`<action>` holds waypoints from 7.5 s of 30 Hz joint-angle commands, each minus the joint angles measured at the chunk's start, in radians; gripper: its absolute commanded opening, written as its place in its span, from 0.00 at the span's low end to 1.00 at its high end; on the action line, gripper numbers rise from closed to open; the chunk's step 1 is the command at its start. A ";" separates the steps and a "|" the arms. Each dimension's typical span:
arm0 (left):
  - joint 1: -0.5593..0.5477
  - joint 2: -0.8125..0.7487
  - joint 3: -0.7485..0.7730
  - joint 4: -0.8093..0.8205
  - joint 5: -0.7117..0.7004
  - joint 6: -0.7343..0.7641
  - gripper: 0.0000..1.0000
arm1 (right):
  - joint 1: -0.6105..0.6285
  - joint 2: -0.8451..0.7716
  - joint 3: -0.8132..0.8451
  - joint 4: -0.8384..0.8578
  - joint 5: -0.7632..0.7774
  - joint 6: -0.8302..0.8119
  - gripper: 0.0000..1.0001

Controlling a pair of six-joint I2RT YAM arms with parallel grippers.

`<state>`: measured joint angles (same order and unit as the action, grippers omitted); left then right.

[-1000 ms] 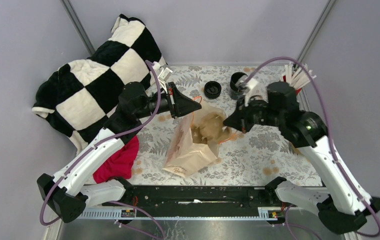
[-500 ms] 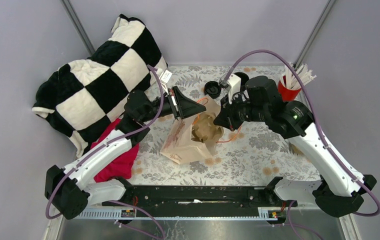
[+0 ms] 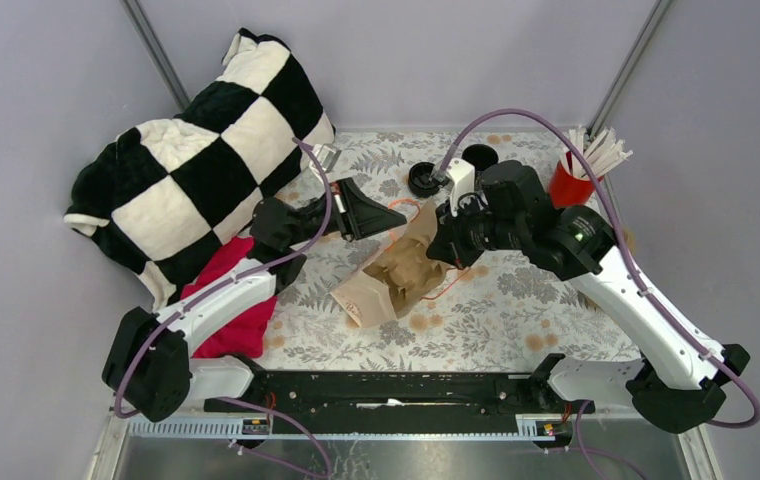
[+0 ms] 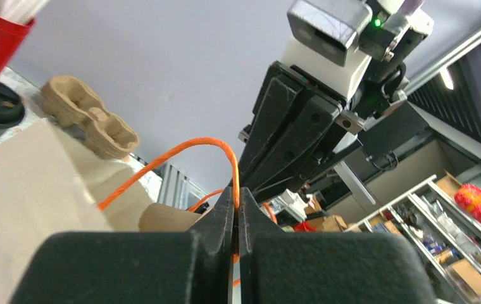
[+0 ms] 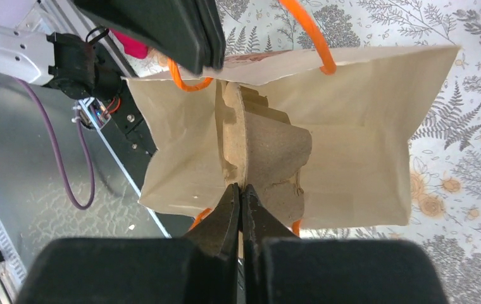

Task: Pack the takeout coffee

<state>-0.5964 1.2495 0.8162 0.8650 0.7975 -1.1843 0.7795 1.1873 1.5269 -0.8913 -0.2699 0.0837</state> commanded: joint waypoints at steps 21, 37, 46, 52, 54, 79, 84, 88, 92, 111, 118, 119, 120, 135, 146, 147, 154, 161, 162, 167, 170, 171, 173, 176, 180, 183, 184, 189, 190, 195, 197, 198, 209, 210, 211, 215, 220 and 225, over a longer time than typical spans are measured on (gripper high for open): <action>0.282 0.067 -0.188 0.675 0.201 -0.406 0.00 | 0.013 0.271 -0.011 0.255 -0.169 0.038 0.00; 0.340 0.071 -0.201 0.720 0.230 -0.463 0.00 | -0.060 0.391 0.142 0.153 -0.272 -0.155 0.00; 0.189 0.137 -0.071 0.705 0.171 -0.474 0.00 | -0.048 0.244 0.140 0.012 -0.089 -0.028 0.00; 0.059 0.277 0.067 0.705 0.118 -0.472 0.00 | -0.046 0.134 0.127 -0.088 0.090 0.028 0.00; 0.053 0.317 0.108 0.705 0.111 -0.491 0.00 | -0.046 0.106 0.103 -0.092 0.109 0.049 0.00; 0.336 -0.182 0.148 -1.337 -0.437 0.595 0.99 | -0.046 0.304 0.114 0.177 0.356 0.454 0.00; 0.336 -0.330 0.074 -1.412 -0.691 0.571 0.99 | -0.046 0.410 0.236 0.114 0.352 0.315 0.00; 0.336 -0.354 0.182 -1.494 -0.781 0.657 0.99 | -0.046 0.469 0.313 0.052 0.300 0.256 0.00; 0.336 -0.288 0.326 -1.567 -0.735 0.731 0.99 | -0.046 0.495 0.349 0.028 0.193 0.190 0.00; 0.336 -0.070 0.375 -1.237 -0.159 0.544 0.18 | -0.007 0.486 0.413 -0.085 0.024 -0.159 0.00; 0.334 0.123 0.518 -1.105 0.051 0.528 0.00 | 0.054 0.392 0.332 -0.089 0.030 -0.288 0.00; 0.334 0.145 0.533 -1.076 0.077 0.515 0.00 | 0.058 0.380 0.322 -0.090 0.010 -0.302 0.00; 0.332 0.163 0.539 -1.035 0.103 0.494 0.00 | 0.058 0.368 0.308 -0.086 -0.012 -0.315 0.00; 0.261 0.246 0.426 -0.695 0.309 0.367 0.00 | 0.070 0.409 0.186 0.098 -0.100 -0.094 0.00; 0.340 0.204 0.305 -0.654 0.312 0.384 0.00 | -0.001 0.499 0.100 0.271 -0.280 -0.045 0.00; 0.340 0.204 0.306 -0.655 0.314 0.384 0.00 | -0.004 0.510 0.111 0.263 -0.283 -0.051 0.00; 0.353 0.188 0.300 -0.694 0.291 0.422 0.00 | -0.005 0.578 0.218 0.143 -0.179 -0.135 0.13; 0.362 0.171 0.310 -0.811 0.239 0.508 0.00 | 0.037 0.619 0.546 -0.137 0.225 -0.050 0.81; 0.362 0.166 0.311 -0.820 0.232 0.514 0.00 | 0.040 0.623 0.597 -0.180 0.246 -0.025 0.85; 0.362 0.146 0.303 -0.839 0.208 0.510 0.00 | 0.041 0.600 0.713 -0.265 0.303 0.058 0.93; 0.362 0.137 0.291 -0.842 0.203 0.496 0.00 | 0.041 0.558 0.709 -0.266 0.370 0.093 0.96; 0.362 0.134 0.287 -0.848 0.200 0.489 0.00 | 0.040 0.541 0.703 -0.264 0.407 0.103 0.96; 0.362 0.124 0.282 -0.858 0.173 0.467 0.00 | 0.041 0.498 0.667 -0.246 0.471 0.123 0.99; 0.361 0.105 0.266 -0.857 0.106 0.411 0.00 | 0.040 0.424 0.591 -0.201 0.544 0.147 1.00; 0.360 0.100 0.254 -0.907 0.005 0.316 0.00 | 0.041 0.360 0.554 -0.161 0.569 0.208 1.00; 0.360 0.097 0.245 -0.892 -0.011 0.279 0.07 | 0.041 0.325 0.492 -0.103 0.558 0.222 1.00; 0.360 0.092 0.255 -0.908 -0.016 0.285 0.12 | 0.041 0.321 0.482 -0.099 0.558 0.220 1.00; 0.361 0.051 0.331 -1.096 -0.078 0.417 0.29 | 0.040 0.287 0.332 0.030 0.506 0.252 1.00; 0.360 0.042 0.341 -1.133 -0.083 0.440 0.33 | 0.040 0.271 0.268 0.084 0.459 0.261 1.00; 0.358 0.000 0.348 -1.255 -0.116 0.521 0.58 | 0.040 0.219 0.014 0.311 0.364 0.156 1.00; 0.355 -0.010 0.342 -1.304 -0.153 0.555 0.61 | 0.041 0.229 -0.023 0.346 0.314 0.140 1.00; 0.353 -0.010 0.341 -1.348 -0.191 0.568 0.61 | 0.041 0.231 -0.038 0.356 0.304 0.150 1.00; 0.259 0.037 0.519 -1.546 -0.147 0.560 0.50 | 0.040 0.113 -0.027 0.236 0.363 0.227 1.00; 0.258 0.043 0.546 -1.555 -0.150 0.567 0.50 | 0.041 0.097 -0.040 0.241 0.350 0.228 1.00; 0.253 0.052 0.570 -1.561 -0.156 0.576 0.50 | 0.041 0.080 -0.059 0.253 0.328 0.225 1.00; 0.253 0.077 0.592 -1.587 -0.161 0.584 0.49 | 0.040 0.037 -0.083 0.246 0.300 0.207 1.00; 0.249 0.070 0.569 -1.554 -0.153 0.544 0.44 | 0.041 -0.032 -0.010 0.151 0.379 0.228 1.00; 0.234 0.094 0.599 -1.554 -0.131 0.535 0.25 | 0.041 -0.034 0.032 0.041 0.467 0.280 1.00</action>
<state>-0.3496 1.3273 1.3796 -0.7094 0.6399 -0.6399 0.8154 1.1782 1.4925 -0.7601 0.1024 0.3161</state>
